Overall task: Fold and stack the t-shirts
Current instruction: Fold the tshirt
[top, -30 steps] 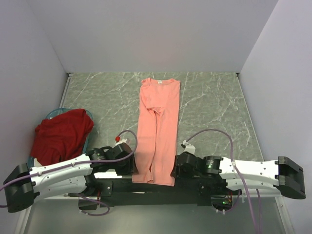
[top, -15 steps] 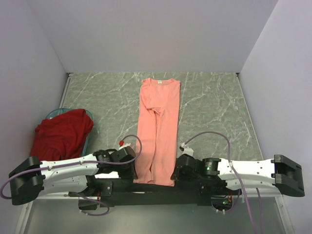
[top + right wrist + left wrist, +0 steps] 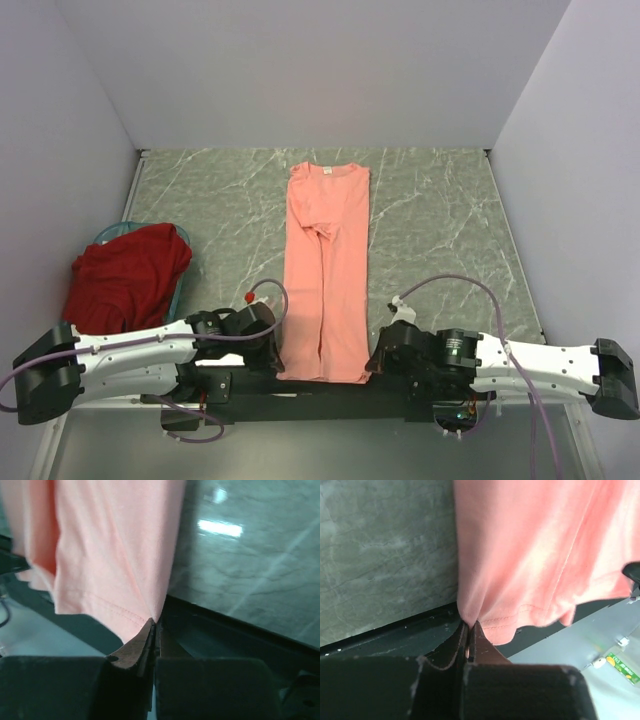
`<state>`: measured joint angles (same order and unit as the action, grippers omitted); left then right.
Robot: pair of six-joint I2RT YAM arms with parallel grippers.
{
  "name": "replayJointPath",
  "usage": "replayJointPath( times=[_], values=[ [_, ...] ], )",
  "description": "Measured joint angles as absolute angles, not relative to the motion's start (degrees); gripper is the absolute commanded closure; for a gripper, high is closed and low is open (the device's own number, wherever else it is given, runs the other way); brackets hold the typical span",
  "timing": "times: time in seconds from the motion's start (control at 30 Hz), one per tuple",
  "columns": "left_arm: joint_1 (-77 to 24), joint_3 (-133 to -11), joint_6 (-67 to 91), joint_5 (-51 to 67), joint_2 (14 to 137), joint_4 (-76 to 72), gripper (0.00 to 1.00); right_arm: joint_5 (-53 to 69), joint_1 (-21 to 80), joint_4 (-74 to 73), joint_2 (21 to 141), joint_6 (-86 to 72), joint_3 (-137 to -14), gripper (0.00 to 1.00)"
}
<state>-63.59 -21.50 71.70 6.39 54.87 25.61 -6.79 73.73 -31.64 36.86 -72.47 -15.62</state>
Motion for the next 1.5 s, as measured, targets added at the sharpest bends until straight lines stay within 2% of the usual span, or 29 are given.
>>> replayJointPath(
  times=[0.1, 0.13, 0.23, 0.33, 0.53, 0.77, 0.93, 1.1, 1.3, 1.5],
  values=[
    [-63.59, -20.29, 72.27, 6.98, 54.81, 24.64, 0.98, -6.02, 73.73, -31.24, 38.52, -72.66, -13.67, 0.92],
    [-63.59, -19.99, 72.29, 7.29, 54.7, 24.47, 0.9, -5.41, 73.73, -30.61, 39.35, -72.93, -13.5, 0.83],
    [-63.64, -19.73, 72.18, 7.81, 54.06, 24.64, 0.77, -4.78, 73.73, -29.06, 41.04, -72.82, -13.89, 0.68],
    [-63.72, -19.81, 72.05, 7.6, 51.81, 25.78, 0.69, -5.13, 73.73, -30.15, 41.21, -72.25, -15.05, 0.63],
    [-63.86, -22.24, 71.59, 6.04, 46.15, 29.91, 0.62, -6.9, 73.76, -35.7, 40.64, -70.85, -18.33, 0.62],
    [-62.87, -31.35, 68.53, -0.64, 48.49, 34.59, 0.66, -8.82, 73.76, -39.46, 40.73, -69.76, -21.5, 0.66],
    [-58.26, -36.91, 64.38, -3.07, 55.18, 30.57, 0.72, -10.09, 73.73, -39.59, 41.98, -68.58, -24.1, 0.66],
    [-54.41, -35.48, 61.67, -2.35, 61.41, 23.83, 0.75, -11.14, 73.76, -37.89, 45.43, -67.24, -26.37, 0.66],
    [-53.28, -27.03, 60.88, 1.48, 67.72, 15.42, 0.79, -9.47, 73.76, -31.22, 49.19, -66.78, -24.84, 0.68],
    [-53.01, -22.76, 62.06, 3.92, 65.89, 10.74, 0.79, -5.61, 73.73, -25.32, 49.36, -67.7, -18.33, 0.68]
  ],
)
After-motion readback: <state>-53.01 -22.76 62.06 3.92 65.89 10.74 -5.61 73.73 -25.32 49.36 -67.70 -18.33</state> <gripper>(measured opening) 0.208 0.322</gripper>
